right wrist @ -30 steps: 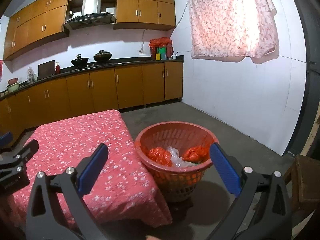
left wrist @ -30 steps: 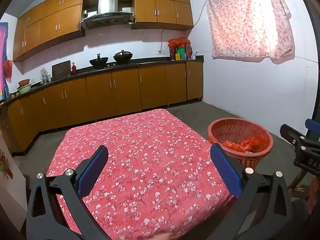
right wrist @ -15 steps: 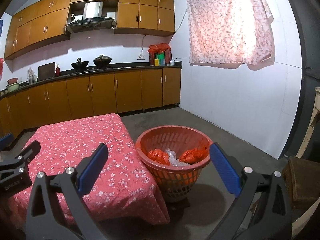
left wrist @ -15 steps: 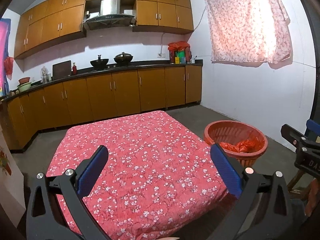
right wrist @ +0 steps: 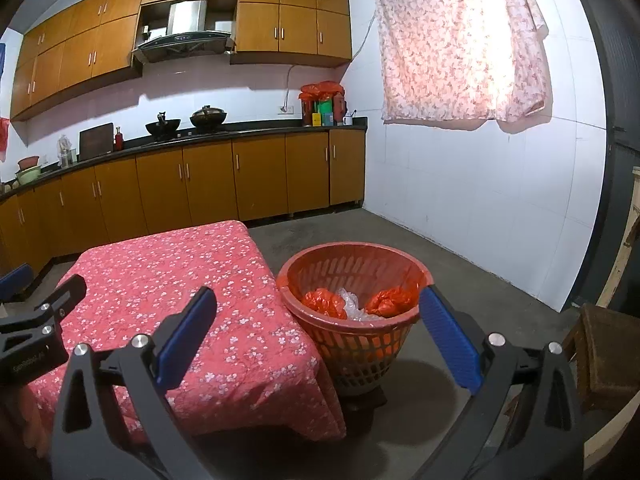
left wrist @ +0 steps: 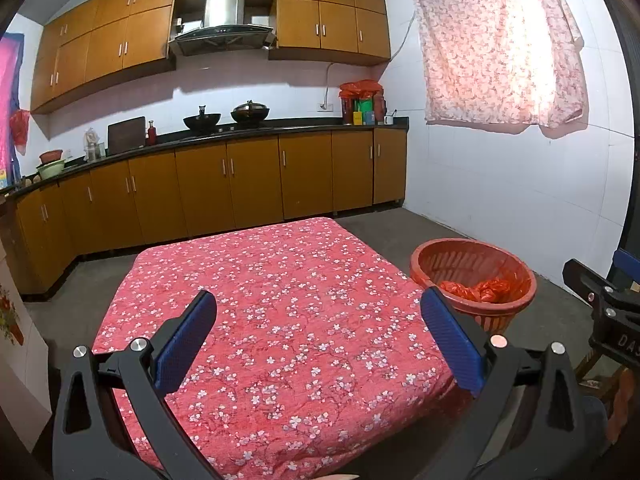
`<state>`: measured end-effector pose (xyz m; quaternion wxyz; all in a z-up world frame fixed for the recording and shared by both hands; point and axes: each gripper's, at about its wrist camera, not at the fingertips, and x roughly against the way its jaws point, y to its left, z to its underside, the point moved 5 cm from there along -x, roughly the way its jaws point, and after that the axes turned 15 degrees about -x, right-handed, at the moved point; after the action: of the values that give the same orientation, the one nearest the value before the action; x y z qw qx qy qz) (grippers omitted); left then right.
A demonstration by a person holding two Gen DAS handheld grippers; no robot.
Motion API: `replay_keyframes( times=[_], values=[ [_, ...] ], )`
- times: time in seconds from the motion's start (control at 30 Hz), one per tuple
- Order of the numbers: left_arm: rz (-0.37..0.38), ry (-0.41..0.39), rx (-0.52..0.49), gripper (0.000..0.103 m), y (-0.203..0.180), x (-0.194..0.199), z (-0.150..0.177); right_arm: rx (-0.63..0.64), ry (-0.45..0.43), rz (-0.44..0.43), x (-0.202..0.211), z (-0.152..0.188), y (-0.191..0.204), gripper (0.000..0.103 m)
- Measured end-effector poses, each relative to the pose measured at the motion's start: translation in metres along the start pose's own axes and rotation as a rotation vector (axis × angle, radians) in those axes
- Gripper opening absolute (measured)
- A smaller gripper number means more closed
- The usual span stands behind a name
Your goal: Collect trash
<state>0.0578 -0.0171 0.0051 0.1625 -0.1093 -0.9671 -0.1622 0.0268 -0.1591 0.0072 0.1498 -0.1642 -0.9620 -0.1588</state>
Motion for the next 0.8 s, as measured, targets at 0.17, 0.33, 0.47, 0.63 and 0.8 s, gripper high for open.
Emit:
replay_keyframes(
  times=[0.17,0.33,0.47,0.63,0.8],
  values=[
    [0.001,0.0,0.001,0.101,-0.0001,0.0001,-0.0001,0.0,0.0,0.0,0.0003,0.0007,-0.0007,0.099],
    [0.004,0.002,0.007,0.101,0.0011,0.0006,-0.0001,-0.001,-0.001,0.001,0.0,0.0003,-0.0011,0.099],
    [0.003,0.003,0.008,0.101,0.0022,0.0009,-0.0002,-0.001,-0.001,0.0,0.0001,0.0002,-0.0012,0.099],
    [0.004,0.004,0.008,0.101,0.0025,0.0011,-0.0001,-0.002,0.001,-0.001,0.0,0.0001,-0.0015,0.099],
    [0.004,0.005,0.006,0.101,0.0023,0.0013,-0.0007,-0.003,0.001,0.0,0.0005,0.0014,-0.0014,0.099]
  ],
)
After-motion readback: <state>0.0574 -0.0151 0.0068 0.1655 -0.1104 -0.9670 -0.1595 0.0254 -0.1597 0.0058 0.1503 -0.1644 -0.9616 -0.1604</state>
